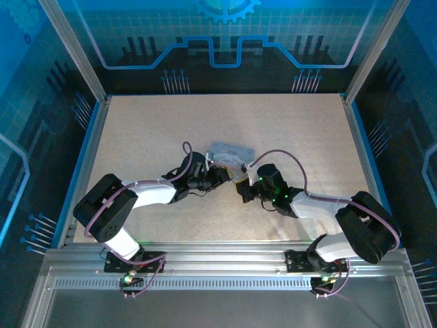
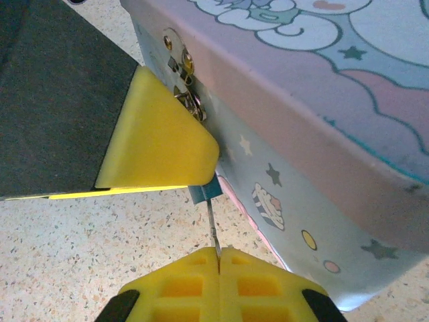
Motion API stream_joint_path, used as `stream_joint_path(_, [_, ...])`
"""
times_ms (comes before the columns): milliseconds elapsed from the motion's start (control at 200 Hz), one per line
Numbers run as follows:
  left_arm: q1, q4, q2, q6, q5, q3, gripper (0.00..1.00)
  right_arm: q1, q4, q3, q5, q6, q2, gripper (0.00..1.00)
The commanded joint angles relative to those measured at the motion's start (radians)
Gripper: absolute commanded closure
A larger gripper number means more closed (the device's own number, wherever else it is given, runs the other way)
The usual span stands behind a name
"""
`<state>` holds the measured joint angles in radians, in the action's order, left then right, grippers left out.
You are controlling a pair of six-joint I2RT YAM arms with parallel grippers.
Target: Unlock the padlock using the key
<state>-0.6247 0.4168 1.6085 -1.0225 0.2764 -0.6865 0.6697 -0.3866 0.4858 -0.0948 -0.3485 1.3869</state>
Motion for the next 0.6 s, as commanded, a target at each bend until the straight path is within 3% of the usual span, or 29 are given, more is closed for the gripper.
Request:
stream_joint_path(0, [-0.027, 0.024, 0.019, -0.012, 0.078, -0.001, 0.84, -0.013, -0.171, 0.050, -0.083, -0.020, 0.007, 0.96])
stream_joint_path(595, [-0.027, 0.022, 0.019, -0.010, 0.073, 0.001, 0.84, -0.047, -0.149, 0.065, -0.114, -0.035, 0.013, 0.97])
